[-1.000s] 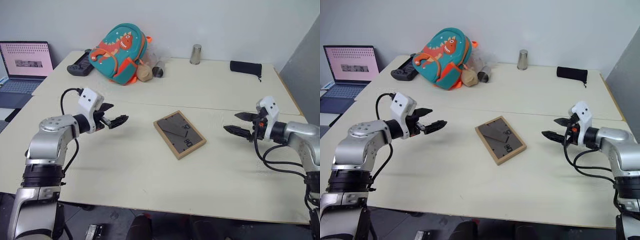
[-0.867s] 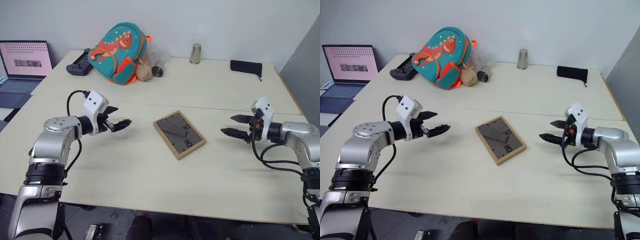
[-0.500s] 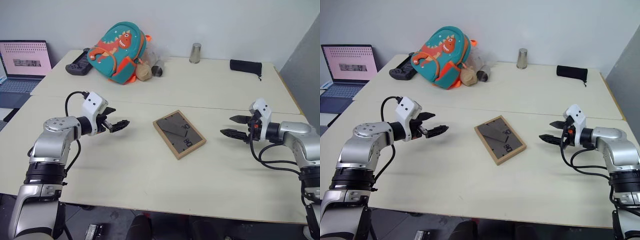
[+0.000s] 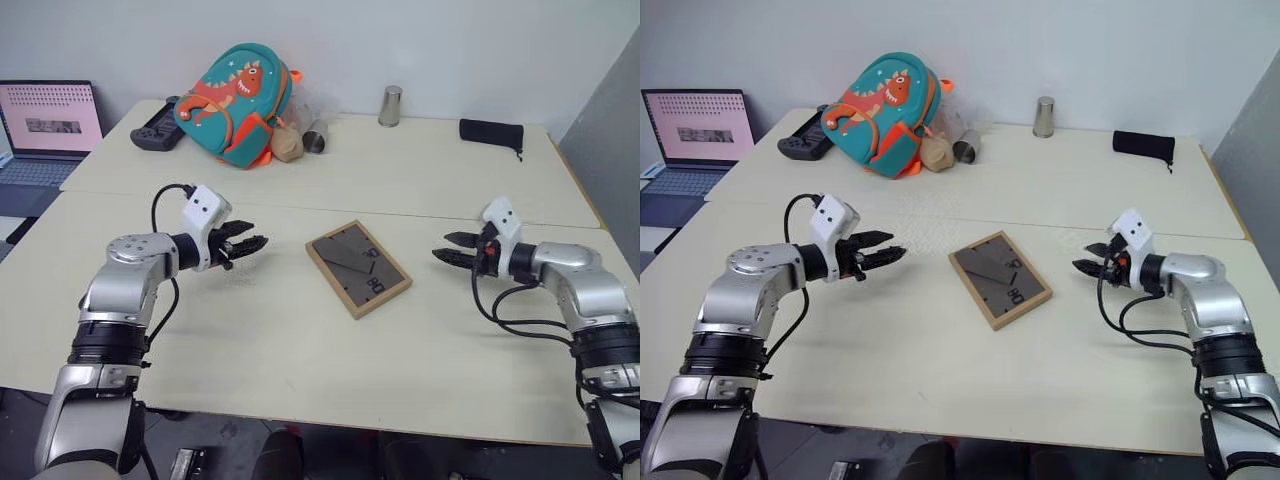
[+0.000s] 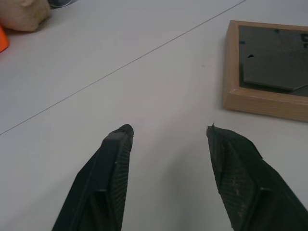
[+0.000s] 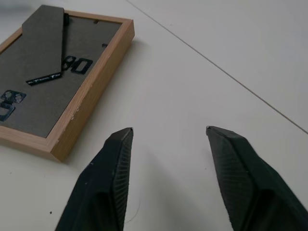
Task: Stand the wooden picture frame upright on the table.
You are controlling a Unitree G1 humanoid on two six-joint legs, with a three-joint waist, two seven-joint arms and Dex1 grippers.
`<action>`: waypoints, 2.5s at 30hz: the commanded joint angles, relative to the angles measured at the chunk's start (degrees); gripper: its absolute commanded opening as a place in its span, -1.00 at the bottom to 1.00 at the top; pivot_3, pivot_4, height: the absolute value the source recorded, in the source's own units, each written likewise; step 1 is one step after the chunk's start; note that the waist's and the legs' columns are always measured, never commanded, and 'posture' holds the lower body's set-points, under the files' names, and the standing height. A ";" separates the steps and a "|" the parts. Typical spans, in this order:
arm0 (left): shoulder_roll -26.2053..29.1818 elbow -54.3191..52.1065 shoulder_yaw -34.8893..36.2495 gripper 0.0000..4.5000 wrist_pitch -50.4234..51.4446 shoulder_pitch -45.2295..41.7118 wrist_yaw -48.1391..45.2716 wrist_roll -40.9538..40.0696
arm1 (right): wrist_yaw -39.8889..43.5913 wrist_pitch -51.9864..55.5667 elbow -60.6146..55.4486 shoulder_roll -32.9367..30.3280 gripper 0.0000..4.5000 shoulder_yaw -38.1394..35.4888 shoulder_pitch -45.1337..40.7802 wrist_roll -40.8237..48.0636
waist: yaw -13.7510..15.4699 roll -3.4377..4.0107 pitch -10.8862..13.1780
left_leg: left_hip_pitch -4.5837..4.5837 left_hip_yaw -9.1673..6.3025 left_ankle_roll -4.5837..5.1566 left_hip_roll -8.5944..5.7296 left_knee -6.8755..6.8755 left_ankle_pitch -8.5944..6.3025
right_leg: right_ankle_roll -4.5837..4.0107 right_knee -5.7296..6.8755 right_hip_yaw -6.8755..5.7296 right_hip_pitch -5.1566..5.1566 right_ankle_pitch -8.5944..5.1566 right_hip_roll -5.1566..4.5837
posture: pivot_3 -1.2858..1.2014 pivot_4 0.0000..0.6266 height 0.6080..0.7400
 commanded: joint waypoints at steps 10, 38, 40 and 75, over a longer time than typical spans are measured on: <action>-9.26 13.10 -4.86 -0.98 -8.68 -6.34 1.19 4.57 | -5.24 -6.95 -0.12 5.36 -1.00 5.14 0.27 -8.45 | 0.02 0.00 0.00 | 0.00 0.00 0.00 -0.01 0.04 0.01 | 0.00 0.06 -0.01 0.00 0.00 0.00 | 0.03 -0.52 1.00; -16.88 31.73 -6.14 -0.98 -19.56 -16.62 2.58 10.56 | 4.12 6.33 -18.78 5.01 -1.00 9.23 5.80 -2.49 | 0.07 -0.01 -0.01 | -0.03 -0.10 0.01 -0.04 0.07 0.02 | 0.00 0.10 -0.09 0.00 0.00 0.00 | 0.03 -0.52 1.00; -17.19 32.17 -6.04 -0.98 -19.96 -16.81 2.82 10.55 | 4.43 6.56 -19.23 4.75 -1.00 9.30 6.08 -2.40 | 0.07 -0.01 -0.01 | -0.03 -0.10 0.01 -0.04 0.07 0.02 | 0.00 0.10 -0.09 0.00 0.01 0.00 | 0.03 -0.52 1.00; -6.94 -8.90 -8.87 -0.98 6.49 3.60 -10.21 3.58 | -0.33 8.51 -23.09 6.79 -1.00 8.31 8.75 -1.76 | -0.18 0.00 -0.02 | 0.04 -0.16 0.03 -0.01 0.10 0.04 | 0.01 0.16 -0.11 0.09 0.01 0.01 | 0.03 -0.52 1.00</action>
